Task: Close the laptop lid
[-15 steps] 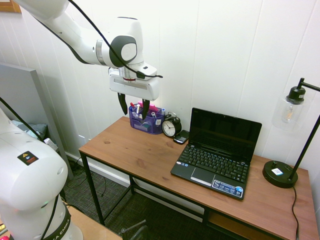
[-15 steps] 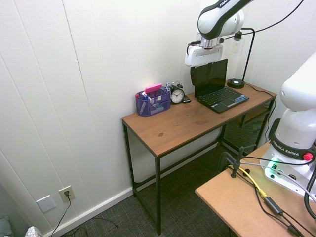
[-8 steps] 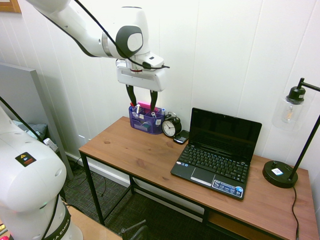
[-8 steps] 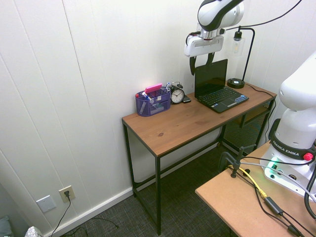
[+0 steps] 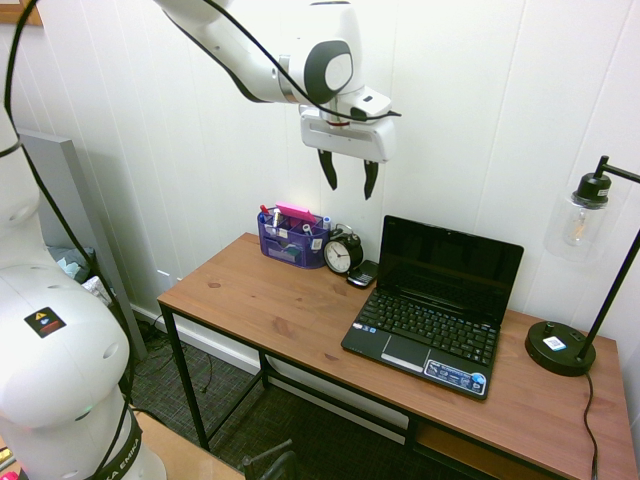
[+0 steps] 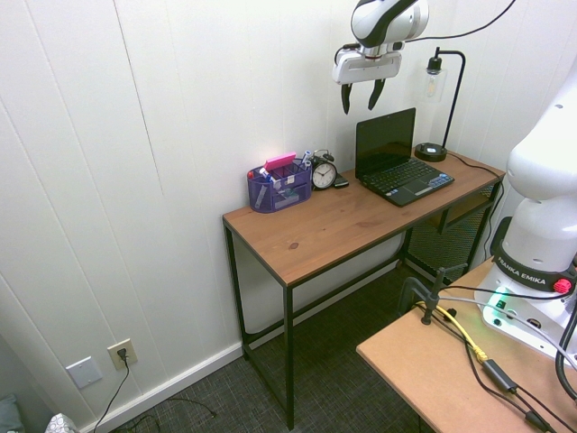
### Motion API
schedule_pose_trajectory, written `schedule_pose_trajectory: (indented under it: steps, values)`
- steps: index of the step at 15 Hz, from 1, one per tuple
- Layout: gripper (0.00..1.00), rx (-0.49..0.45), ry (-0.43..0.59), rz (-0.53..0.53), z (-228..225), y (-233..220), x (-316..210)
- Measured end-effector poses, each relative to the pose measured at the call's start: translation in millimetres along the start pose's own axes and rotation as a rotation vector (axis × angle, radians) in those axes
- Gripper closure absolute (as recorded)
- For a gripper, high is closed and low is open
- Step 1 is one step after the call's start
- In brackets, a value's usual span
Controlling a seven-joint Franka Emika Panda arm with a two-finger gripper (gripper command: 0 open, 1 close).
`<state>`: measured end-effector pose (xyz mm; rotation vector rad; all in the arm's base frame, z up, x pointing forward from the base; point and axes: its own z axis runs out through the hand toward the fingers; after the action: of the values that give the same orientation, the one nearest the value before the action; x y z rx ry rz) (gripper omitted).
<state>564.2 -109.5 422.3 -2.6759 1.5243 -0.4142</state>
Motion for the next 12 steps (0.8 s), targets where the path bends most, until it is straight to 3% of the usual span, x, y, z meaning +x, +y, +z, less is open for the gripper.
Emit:
schedule_pose_trajectory:
  steps: [12]
  values:
    - [0.00,0.056,0.046,0.148,56.9,10.3,86.2]
